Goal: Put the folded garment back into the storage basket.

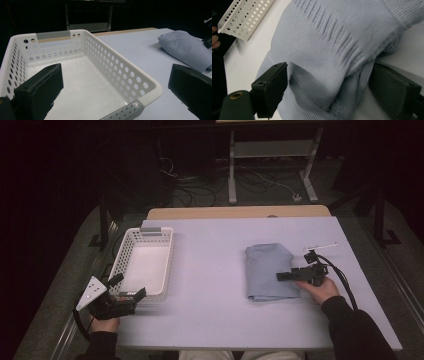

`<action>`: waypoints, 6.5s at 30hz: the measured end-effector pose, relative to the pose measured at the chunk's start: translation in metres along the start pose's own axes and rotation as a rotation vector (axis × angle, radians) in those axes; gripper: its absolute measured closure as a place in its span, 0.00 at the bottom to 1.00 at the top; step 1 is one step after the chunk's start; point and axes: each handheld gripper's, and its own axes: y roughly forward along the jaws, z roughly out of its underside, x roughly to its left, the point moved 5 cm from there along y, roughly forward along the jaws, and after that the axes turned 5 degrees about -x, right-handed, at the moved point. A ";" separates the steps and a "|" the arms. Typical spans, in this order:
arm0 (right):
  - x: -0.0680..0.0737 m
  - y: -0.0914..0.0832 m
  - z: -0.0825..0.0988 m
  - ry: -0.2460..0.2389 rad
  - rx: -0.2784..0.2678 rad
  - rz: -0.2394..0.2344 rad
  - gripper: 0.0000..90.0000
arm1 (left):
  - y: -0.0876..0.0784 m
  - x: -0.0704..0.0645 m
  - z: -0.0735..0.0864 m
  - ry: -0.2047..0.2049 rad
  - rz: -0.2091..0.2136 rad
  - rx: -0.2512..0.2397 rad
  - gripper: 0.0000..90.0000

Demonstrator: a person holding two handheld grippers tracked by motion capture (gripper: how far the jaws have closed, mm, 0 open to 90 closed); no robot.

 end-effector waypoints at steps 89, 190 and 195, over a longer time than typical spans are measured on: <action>0.066 -0.049 -0.054 -0.016 -0.312 0.004 0.82 | 0.000 0.000 -0.001 0.003 -0.002 -0.003 0.00; 0.166 0.020 -0.148 -0.177 -0.289 -0.099 0.82 | 0.000 0.000 -0.001 -0.002 0.002 -0.012 0.00; 0.172 0.026 -0.151 -0.181 -0.283 -0.108 0.82 | -0.001 0.001 -0.002 -0.005 0.001 -0.015 0.00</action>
